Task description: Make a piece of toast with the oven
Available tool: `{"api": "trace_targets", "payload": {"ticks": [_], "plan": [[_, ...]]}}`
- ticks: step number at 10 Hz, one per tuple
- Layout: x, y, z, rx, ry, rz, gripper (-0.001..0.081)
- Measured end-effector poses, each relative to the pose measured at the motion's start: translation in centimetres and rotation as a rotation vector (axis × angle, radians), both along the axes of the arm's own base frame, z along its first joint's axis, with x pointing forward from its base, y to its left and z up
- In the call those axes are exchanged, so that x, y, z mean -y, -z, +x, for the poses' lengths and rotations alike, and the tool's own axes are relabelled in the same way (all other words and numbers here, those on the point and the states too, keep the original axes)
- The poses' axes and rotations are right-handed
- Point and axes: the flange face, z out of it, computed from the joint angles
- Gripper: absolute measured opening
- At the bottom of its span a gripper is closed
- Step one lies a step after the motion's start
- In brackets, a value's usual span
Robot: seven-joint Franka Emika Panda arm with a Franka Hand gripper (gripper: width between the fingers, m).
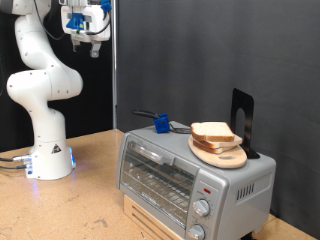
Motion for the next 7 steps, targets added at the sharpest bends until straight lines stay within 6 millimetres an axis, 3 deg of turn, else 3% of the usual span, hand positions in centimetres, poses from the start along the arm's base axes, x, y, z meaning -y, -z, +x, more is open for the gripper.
{"api": "trace_targets", "payload": {"ticks": [5, 6, 7], "plan": [[0.51, -0.25, 0.61, 0.142, -0.55, 0.017, 0.0805], [0.54, -0.16, 0.53, 0.134, -0.521, 0.027, 0.0805], [0.45, -0.22, 0.45, 0.141, -0.616, 0.047, 0.0805]]}}
